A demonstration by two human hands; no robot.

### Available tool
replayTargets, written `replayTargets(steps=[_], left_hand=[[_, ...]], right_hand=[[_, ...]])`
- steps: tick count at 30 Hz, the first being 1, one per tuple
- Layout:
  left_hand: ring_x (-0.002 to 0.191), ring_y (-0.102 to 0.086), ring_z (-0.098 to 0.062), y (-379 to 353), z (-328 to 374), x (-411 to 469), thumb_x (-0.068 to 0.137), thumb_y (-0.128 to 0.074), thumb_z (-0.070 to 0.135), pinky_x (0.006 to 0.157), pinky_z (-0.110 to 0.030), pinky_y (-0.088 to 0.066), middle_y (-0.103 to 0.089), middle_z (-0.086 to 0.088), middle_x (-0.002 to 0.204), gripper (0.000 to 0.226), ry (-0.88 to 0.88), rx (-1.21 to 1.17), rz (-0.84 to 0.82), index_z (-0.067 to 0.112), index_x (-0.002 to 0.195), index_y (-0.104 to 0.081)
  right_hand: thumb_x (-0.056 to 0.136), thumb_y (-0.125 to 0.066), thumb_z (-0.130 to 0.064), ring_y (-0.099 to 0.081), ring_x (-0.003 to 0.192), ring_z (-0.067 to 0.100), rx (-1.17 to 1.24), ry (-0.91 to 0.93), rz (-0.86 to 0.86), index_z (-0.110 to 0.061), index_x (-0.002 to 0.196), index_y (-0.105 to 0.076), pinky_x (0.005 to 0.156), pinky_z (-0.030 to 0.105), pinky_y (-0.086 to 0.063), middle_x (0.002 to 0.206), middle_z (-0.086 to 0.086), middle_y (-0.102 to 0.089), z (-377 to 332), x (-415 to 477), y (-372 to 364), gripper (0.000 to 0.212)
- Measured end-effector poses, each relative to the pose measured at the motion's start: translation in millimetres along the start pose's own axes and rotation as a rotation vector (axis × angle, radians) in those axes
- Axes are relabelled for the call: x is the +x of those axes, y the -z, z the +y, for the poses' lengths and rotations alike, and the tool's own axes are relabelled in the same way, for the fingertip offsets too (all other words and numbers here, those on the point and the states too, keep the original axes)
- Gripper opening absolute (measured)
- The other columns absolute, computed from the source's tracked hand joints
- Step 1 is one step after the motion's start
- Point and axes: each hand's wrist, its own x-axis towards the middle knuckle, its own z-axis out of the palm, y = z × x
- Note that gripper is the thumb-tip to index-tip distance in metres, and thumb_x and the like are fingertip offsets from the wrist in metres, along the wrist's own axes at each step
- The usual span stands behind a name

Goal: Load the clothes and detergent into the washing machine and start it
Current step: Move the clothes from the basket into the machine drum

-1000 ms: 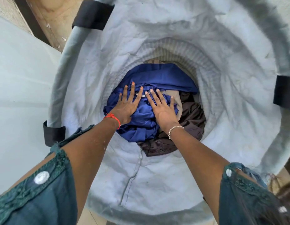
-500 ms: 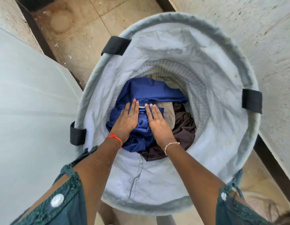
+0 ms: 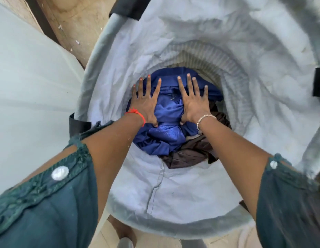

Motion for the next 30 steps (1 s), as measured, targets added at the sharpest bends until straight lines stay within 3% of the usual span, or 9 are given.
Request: replayTargets(steps=[4,7,11,16,18,21,23,26,30], left_hand=[[0.142,0.012,-0.038,-9,8,1,0.073,-0.077,0.018,0.116,-0.049,-0.005,0.027,-0.017,0.152,0.125,-0.031,-0.097,-0.112,0.013,0.143,0.027],[0.144,0.008,-0.034,-17,11,-1,0.078,-0.064,-0.001,0.118,-0.044,-0.011,0.023,-0.015,0.154,0.108,-0.077,-0.124,-0.09,0.004,0.143,0.022],[0.145,0.008,-0.026,-27,22,-8,0.083,-0.048,-0.014,0.119,-0.036,-0.009,0.022,-0.014,0.154,0.091,-0.058,-0.166,0.041,0.0,0.144,0.017],[0.145,0.009,-0.023,-21,34,-36,0.088,-0.034,-0.014,0.119,-0.032,-0.004,0.022,-0.013,0.154,0.078,-0.019,-0.17,0.193,0.001,0.145,0.016],[0.145,0.005,-0.023,-16,36,-52,0.087,-0.024,-0.015,0.118,-0.03,-0.005,0.017,-0.015,0.155,0.07,-0.004,-0.133,0.232,-0.001,0.145,0.013],[0.137,-0.036,-0.021,2,39,-78,0.08,-0.016,-0.009,0.107,-0.025,-0.035,-0.032,-0.017,0.149,0.063,-0.06,-0.07,0.425,-0.003,0.14,-0.034],[0.122,-0.054,-0.019,24,41,-102,0.077,-0.023,-0.003,0.094,-0.027,-0.048,-0.053,-0.012,0.135,0.059,-0.056,-0.024,0.459,0.003,0.127,-0.055],[0.119,-0.057,-0.02,72,48,-143,0.076,-0.027,0.0,0.091,-0.032,-0.05,-0.057,-0.012,0.131,0.058,-0.088,-0.043,0.522,0.001,0.13,-0.049],[0.122,-0.054,-0.017,147,56,-203,0.077,-0.029,0.004,0.097,-0.031,-0.046,-0.054,-0.008,0.135,0.055,-0.124,-0.034,0.571,0.003,0.132,-0.033]], right_hand=[[0.077,-0.072,-0.025,0.01,0.145,0.026,0.001,0.047,-0.168,-0.026,0.143,0.025,0.111,0.062,-0.005,0.157,0.004,0.014,-4,7,-3,0.117],[0.088,-0.05,0.0,0.0,0.146,0.022,0.028,0.057,-0.114,-0.017,0.146,0.014,0.111,0.061,-0.01,0.158,0.003,-0.001,-11,1,-8,0.088],[0.088,-0.038,0.012,-0.008,0.145,0.019,0.098,0.066,-0.018,-0.01,0.147,0.009,0.115,0.053,-0.012,0.157,0.009,-0.012,-14,-11,-15,0.078],[0.095,-0.029,-0.001,-0.005,0.145,0.016,0.111,0.031,0.079,-0.012,0.147,0.011,0.116,0.043,-0.011,0.157,0.005,-0.01,-19,-36,-10,0.066],[0.093,-0.023,-0.006,-0.016,0.144,0.016,0.093,-0.003,0.165,-0.012,0.148,0.0,0.114,0.042,-0.02,0.155,0.006,-0.019,-23,-52,-5,0.06],[0.08,-0.038,-0.009,-0.046,0.129,0.018,0.074,-0.037,0.292,-0.011,0.142,-0.031,0.098,0.041,-0.044,0.14,0.006,-0.049,-30,-87,14,0.062],[0.076,-0.042,-0.009,-0.05,0.126,0.019,0.076,-0.056,0.314,-0.011,0.141,-0.032,0.094,0.043,-0.047,0.137,0.005,-0.052,-32,-111,38,0.066],[0.077,-0.03,-0.012,-0.051,0.125,0.02,0.064,-0.11,0.348,-0.014,0.14,-0.028,0.092,0.048,-0.047,0.136,0.004,-0.053,-35,-155,95,0.063],[0.077,-0.036,-0.01,-0.048,0.128,0.023,0.04,-0.163,0.432,-0.018,0.143,-0.023,0.094,0.064,-0.037,0.139,0.004,-0.051,-40,-223,179,0.067]])
